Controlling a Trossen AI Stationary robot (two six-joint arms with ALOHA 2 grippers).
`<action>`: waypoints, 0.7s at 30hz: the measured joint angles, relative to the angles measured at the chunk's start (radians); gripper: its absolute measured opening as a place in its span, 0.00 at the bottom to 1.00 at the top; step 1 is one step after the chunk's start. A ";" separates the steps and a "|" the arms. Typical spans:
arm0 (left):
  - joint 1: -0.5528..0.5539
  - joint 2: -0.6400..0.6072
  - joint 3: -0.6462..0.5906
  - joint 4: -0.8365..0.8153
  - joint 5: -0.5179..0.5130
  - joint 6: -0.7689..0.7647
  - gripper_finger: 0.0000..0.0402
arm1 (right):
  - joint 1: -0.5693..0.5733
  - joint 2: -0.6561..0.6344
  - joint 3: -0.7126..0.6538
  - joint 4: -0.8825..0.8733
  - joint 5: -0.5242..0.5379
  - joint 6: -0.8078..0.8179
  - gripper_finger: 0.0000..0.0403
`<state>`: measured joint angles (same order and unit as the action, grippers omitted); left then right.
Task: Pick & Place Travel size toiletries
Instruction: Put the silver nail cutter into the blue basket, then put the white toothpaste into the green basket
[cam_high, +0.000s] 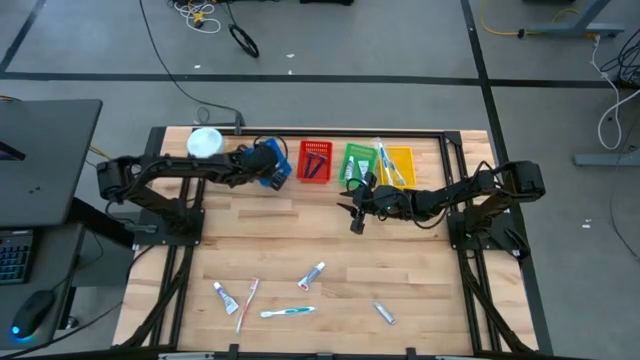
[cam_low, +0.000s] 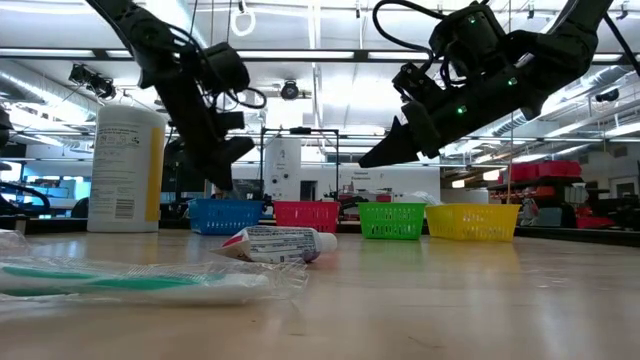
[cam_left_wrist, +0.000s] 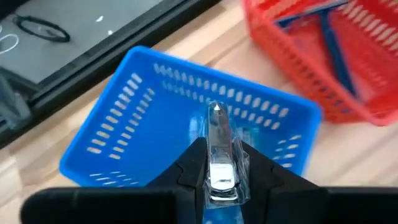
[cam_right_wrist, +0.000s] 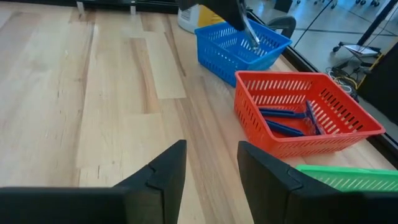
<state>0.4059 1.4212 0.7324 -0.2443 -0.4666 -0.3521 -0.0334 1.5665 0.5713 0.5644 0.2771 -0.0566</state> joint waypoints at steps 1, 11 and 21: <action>0.009 0.001 -0.004 0.001 0.000 0.003 0.17 | 0.000 0.000 0.000 0.000 0.000 0.000 0.38; 0.058 0.006 -0.038 0.043 0.070 0.100 0.21 | 0.000 0.000 0.000 0.000 0.000 0.025 0.38; 0.059 0.006 -0.038 0.059 0.065 0.126 0.35 | 0.000 0.000 0.000 0.000 -0.102 0.052 0.39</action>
<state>0.4648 1.4269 0.6946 -0.1858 -0.4020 -0.2260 -0.0334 1.5665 0.5713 0.5646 0.1755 -0.0046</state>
